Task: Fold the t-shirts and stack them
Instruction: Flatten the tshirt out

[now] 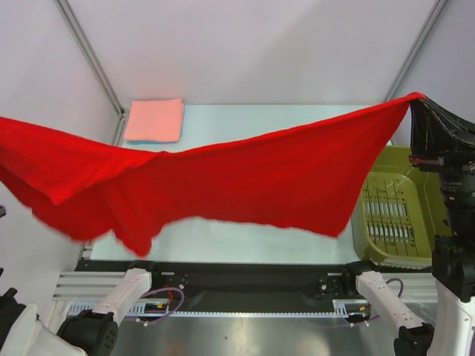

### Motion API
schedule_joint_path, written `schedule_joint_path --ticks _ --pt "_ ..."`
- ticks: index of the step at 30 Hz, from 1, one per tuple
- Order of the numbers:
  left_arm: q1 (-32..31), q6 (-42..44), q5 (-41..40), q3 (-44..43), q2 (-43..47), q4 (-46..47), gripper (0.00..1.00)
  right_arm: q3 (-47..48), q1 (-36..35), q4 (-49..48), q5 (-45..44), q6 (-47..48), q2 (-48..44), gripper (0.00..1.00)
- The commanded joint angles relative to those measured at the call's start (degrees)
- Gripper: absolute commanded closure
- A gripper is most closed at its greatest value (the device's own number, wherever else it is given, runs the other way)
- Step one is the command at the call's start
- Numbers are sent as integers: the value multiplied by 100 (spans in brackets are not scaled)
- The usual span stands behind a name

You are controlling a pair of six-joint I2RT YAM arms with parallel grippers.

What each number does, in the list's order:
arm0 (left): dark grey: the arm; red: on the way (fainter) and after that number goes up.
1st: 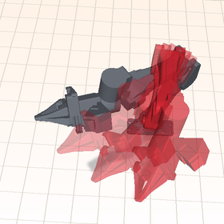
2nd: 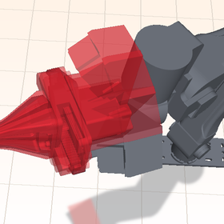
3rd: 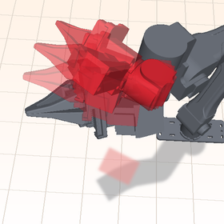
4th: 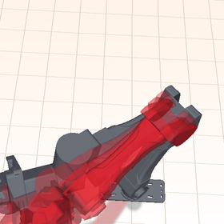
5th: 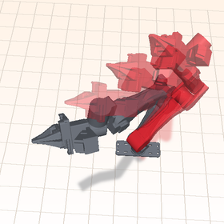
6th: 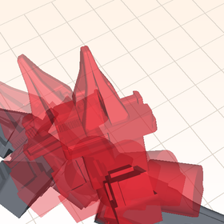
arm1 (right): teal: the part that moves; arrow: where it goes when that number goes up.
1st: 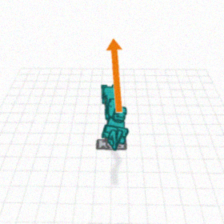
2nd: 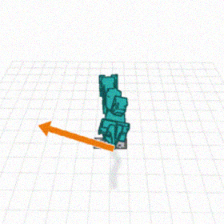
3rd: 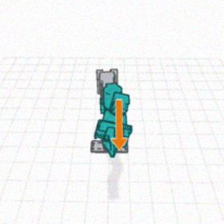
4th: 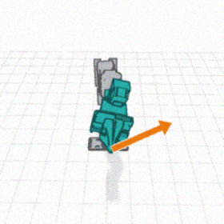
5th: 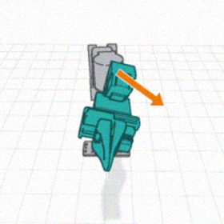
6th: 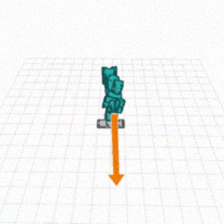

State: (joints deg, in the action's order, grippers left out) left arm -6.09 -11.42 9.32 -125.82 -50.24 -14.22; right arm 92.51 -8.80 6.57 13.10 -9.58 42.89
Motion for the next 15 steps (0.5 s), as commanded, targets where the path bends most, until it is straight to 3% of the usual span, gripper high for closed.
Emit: schedule_joint_path --ticks 1,9,13,15 --pt "-15 105 -18 224 -574 -178 100 -13 10 -165 -27 -167 341 100" --pt "-15 403 263 1734 -1549 94 100 -1328 -25 -1004 -229 -334 1369 100" --pt "-15 500 149 3697 -1971 1328 100 -2192 -26 -1622 -448 -281 2125 100" --pt "-15 509 79 4195 -2261 1728 100 -2543 -17 -2078 -536 -255 2694 100"
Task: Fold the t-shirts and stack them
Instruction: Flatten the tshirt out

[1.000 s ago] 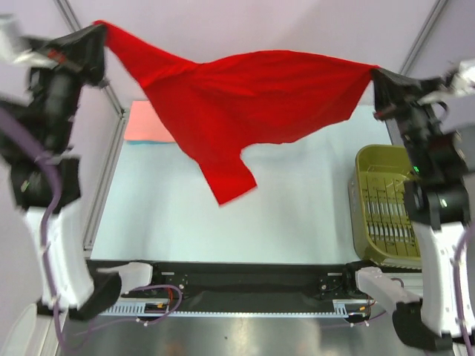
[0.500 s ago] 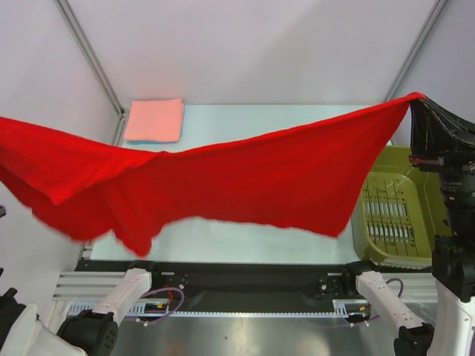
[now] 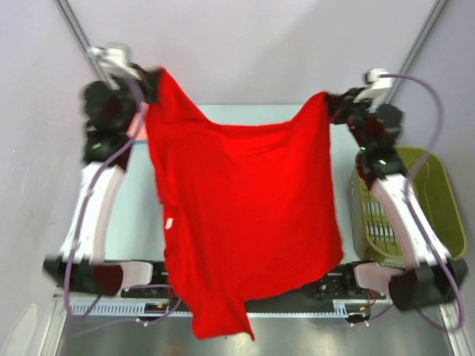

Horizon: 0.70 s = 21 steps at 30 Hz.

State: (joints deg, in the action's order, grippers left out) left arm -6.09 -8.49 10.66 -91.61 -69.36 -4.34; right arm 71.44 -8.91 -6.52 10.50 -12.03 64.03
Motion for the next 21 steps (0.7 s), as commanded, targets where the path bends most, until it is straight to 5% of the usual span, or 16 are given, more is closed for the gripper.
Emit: schedule_joint_path --ticks 1,7,12,21 --pt "-15 225 -20 951 -515 985 100 -516 -6 -902 -381 103 793 100" --pt "46 172 -72 1419 -2737 1638 100 -63 196 -1589 -400 307 3083 100" --pt "222 -12 -37 6 -4556 1059 100 1353 337 -677 -426 578 4678 100" --pt "266 -56 165 -2106 -5931 91 100 2884 398 222 -488 957 6068 100"
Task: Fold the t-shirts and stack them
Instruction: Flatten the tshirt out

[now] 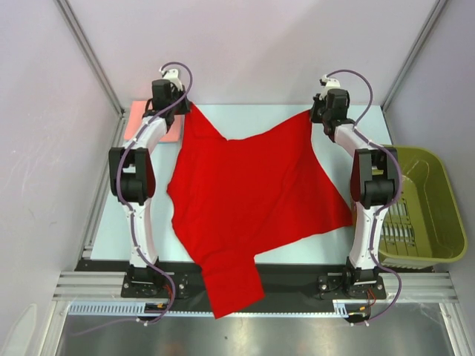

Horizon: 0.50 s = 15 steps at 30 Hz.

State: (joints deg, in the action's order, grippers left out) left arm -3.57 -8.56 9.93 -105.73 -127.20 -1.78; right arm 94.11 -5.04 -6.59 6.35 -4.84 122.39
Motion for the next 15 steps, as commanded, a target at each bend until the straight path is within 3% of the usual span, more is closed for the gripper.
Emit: schedule_joint_path --ticks 1,10,15 --pt "15 -58 263 -738 -156 -191 100 670 3 281 -72 247 276 100" --pt "-3 -278 246 -528 309 -804 100 1206 20 1080 -2 256 540 100" --pt "-126 -567 44 60 931 -1473 100 1435 20 1757 -63 80 567 100"
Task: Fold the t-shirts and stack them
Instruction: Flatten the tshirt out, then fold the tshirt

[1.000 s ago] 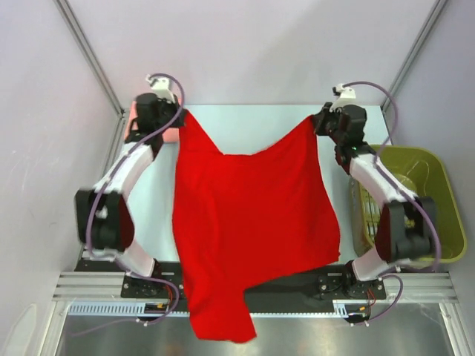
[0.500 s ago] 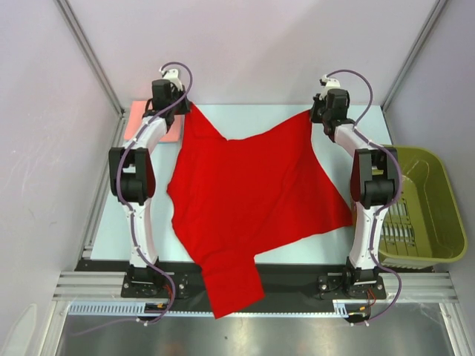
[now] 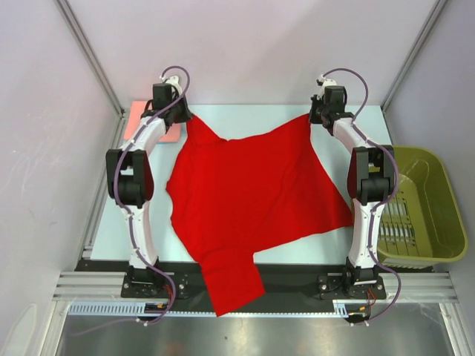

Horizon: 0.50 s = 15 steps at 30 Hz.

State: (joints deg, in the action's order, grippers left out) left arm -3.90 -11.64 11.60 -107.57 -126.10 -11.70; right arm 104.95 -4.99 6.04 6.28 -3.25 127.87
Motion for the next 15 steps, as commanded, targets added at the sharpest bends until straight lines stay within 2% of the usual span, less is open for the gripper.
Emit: schedule_joint_path --ticks 1,4,8,15 --pt "-128 -312 -192 410 981 -482 100 360 16 581 -83 -115 -8 100" --pt "-234 -672 -438 1463 1761 -447 100 526 7 1055 -250 -229 -8 100" --pt "-269 -1339 -597 2248 2625 -543 100 1115 16 2162 -172 -247 168 100" --pt "-506 -1473 -737 3118 3846 -1087 100 597 -28 2427 -277 -290 -377 100"
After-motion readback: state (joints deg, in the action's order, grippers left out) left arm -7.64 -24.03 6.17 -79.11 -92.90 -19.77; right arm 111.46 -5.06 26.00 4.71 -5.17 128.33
